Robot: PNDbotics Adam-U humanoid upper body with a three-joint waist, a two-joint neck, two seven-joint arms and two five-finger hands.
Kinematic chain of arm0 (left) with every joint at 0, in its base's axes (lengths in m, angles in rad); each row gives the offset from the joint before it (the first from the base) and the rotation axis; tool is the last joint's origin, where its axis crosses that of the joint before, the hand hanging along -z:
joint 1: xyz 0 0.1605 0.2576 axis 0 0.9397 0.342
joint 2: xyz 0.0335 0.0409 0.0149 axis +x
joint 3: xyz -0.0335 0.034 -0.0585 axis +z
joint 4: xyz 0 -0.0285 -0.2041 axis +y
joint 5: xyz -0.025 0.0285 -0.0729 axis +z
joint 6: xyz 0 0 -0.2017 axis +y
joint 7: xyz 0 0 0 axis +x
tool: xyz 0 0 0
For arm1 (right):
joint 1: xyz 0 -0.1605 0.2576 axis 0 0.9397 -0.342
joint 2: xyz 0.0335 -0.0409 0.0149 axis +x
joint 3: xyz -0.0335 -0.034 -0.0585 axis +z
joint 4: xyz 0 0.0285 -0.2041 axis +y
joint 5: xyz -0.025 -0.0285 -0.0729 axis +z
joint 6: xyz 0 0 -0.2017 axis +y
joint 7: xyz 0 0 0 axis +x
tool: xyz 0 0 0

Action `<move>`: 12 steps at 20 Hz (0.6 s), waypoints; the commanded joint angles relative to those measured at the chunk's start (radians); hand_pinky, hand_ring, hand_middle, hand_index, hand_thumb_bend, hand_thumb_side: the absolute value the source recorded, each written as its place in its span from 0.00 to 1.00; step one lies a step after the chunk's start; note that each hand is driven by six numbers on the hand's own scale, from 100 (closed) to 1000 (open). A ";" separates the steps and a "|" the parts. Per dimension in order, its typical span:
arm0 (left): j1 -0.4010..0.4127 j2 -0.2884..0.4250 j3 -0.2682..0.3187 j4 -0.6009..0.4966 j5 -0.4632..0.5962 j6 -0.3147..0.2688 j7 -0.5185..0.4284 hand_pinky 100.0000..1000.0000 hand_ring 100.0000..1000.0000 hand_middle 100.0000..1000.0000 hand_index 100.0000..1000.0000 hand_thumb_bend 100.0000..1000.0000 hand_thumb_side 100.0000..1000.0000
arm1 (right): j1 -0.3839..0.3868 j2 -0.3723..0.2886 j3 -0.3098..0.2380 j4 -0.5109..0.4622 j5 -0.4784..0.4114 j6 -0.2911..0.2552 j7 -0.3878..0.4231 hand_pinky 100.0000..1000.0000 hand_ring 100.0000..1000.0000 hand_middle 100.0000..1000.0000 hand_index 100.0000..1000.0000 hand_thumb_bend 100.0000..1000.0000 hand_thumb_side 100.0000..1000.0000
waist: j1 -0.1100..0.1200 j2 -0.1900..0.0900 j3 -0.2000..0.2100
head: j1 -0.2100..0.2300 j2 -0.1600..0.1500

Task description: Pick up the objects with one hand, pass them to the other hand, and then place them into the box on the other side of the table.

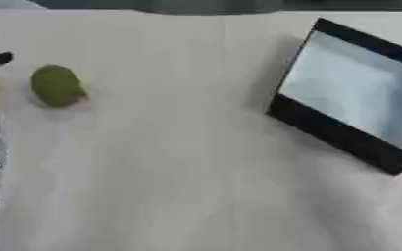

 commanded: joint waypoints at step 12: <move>-0.014 0.018 0.028 -0.017 0.006 -0.006 0.019 0.65 0.78 0.82 0.76 0.03 0.75 | -0.011 -0.034 -0.004 -0.027 0.008 0.047 -0.046 0.70 0.75 0.72 0.63 0.00 0.37 | 0.000 -0.032 0.000 | 0.104 0.011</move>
